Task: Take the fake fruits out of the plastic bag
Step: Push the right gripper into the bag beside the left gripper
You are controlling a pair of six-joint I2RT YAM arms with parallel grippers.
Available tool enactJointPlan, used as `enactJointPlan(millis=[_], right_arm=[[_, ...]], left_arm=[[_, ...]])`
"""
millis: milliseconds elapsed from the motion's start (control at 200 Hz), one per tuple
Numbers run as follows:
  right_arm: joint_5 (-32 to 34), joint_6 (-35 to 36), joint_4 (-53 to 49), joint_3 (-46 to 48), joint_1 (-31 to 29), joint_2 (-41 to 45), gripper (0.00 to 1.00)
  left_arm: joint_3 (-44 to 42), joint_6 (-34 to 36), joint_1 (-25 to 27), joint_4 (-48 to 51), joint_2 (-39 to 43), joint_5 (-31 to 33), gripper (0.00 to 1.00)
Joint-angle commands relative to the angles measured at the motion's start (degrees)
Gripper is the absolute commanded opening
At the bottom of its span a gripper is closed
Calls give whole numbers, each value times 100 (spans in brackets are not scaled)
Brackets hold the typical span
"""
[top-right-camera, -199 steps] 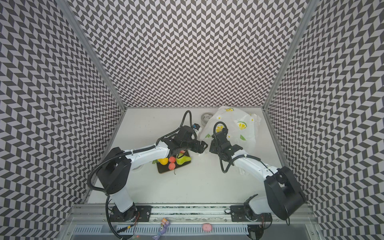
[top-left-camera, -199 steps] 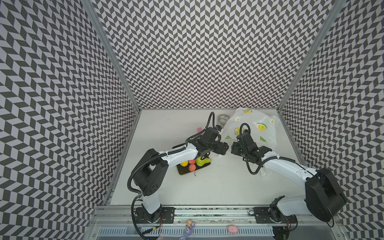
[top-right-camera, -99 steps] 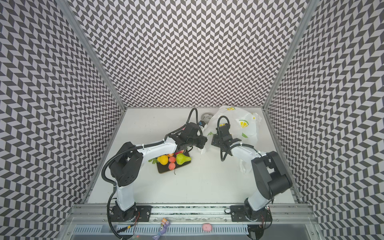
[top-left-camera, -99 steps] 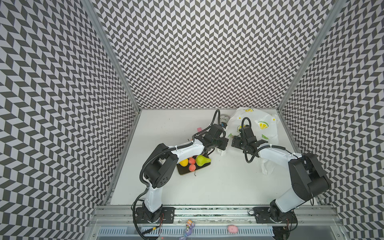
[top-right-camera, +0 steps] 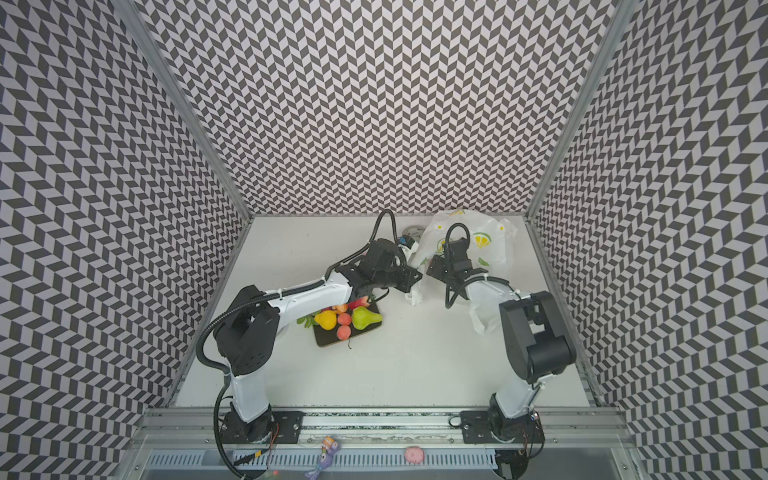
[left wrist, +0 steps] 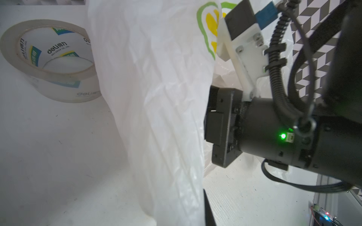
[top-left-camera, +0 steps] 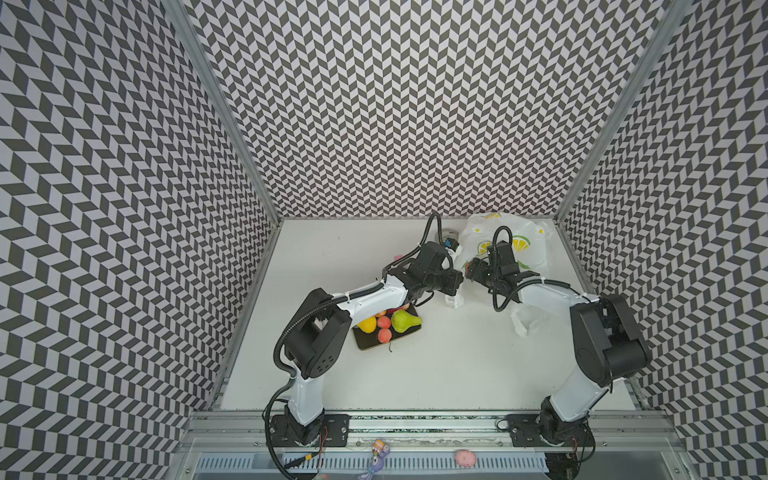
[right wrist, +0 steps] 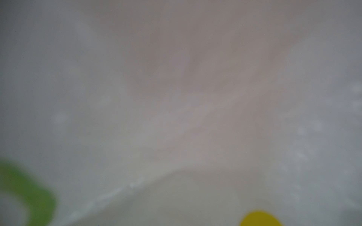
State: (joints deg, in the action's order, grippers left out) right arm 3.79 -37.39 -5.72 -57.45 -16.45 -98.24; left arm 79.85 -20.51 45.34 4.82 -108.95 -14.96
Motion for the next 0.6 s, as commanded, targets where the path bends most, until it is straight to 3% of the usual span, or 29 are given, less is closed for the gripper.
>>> enactJointPlan(millis=[0, 315, 596], right_arm=[[-10, -170, 486, -173, 25, -220, 83], [92, -146, 663, -447, 45, -803, 79], [155, -160, 596, -792, 50, -1295, 70]], left_arm=[[55, -108, 19, -88, 174, -175, 0], [21, -164, 32, -92, 137, -253, 0], [-40, -172, 49, -69, 163, -265, 0]])
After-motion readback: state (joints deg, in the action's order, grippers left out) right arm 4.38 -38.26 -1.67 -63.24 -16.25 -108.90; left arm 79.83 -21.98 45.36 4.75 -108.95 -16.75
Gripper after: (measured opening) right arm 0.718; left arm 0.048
